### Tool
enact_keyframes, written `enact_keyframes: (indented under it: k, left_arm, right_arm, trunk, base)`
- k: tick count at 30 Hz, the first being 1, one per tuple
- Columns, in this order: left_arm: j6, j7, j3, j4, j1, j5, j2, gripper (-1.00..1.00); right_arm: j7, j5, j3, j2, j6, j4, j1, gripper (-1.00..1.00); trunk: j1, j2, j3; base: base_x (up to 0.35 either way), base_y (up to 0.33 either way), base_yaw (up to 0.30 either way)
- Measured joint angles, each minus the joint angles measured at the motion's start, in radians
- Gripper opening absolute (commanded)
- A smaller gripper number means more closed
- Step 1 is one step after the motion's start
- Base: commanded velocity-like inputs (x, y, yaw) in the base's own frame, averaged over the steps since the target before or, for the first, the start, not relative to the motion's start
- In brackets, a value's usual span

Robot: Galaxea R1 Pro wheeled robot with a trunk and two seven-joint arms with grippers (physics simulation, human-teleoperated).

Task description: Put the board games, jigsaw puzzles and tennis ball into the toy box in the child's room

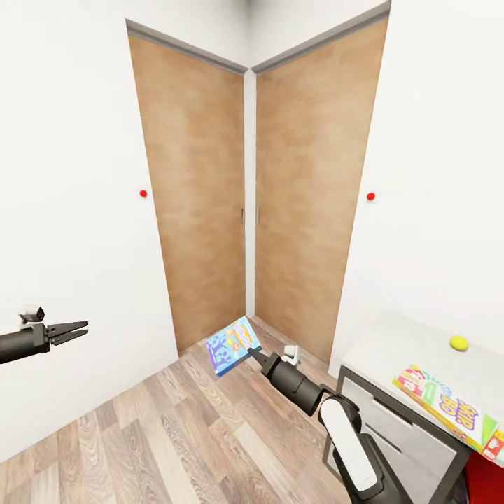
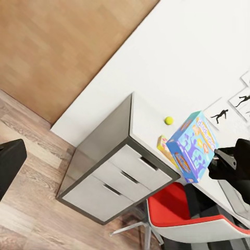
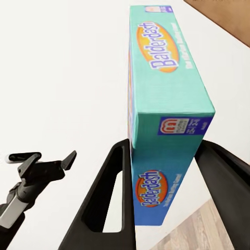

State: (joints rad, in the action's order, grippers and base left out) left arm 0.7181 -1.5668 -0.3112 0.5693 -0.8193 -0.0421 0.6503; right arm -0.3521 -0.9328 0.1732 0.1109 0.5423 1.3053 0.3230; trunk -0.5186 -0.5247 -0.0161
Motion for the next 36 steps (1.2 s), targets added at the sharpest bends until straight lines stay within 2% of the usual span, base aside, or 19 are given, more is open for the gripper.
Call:
enact_keyframes:
  k: [8, 26, 36]
  left_arm:
    - [0.0, 0.0, 0.0, 0.0, -0.001, 0.0, 0.0, 1.0]
    - [0.0, 0.0, 0.0, 0.0, -0.001, 0.001, 0.0, 1.0]
    - [0.0, 0.0, 0.0, 0.0, 0.0, 0.002, 0.0, 1.0]
  right_arm:
    - [0.0, -0.001, 0.001, 0.0, 0.0, 0.002, 0.0, -1.0]
    - [0.0, 0.002, 0.002, 0.0, 0.0, 0.002, 0.0, -1.0]
    - [0.0, 0.0, 0.001, 0.0, 0.0, 0.002, 0.0, -1.0]
  trunk:
    - [0.031, 0.055, 0.024]
    - [0.031, 0.055, 0.04]
    - [0.031, 0.055, 0.05]
  base:
    - [0.0, 0.0, -0.001]
    - [0.0, 0.001, -0.195]
    - [0.04, 0.097, -0.193]
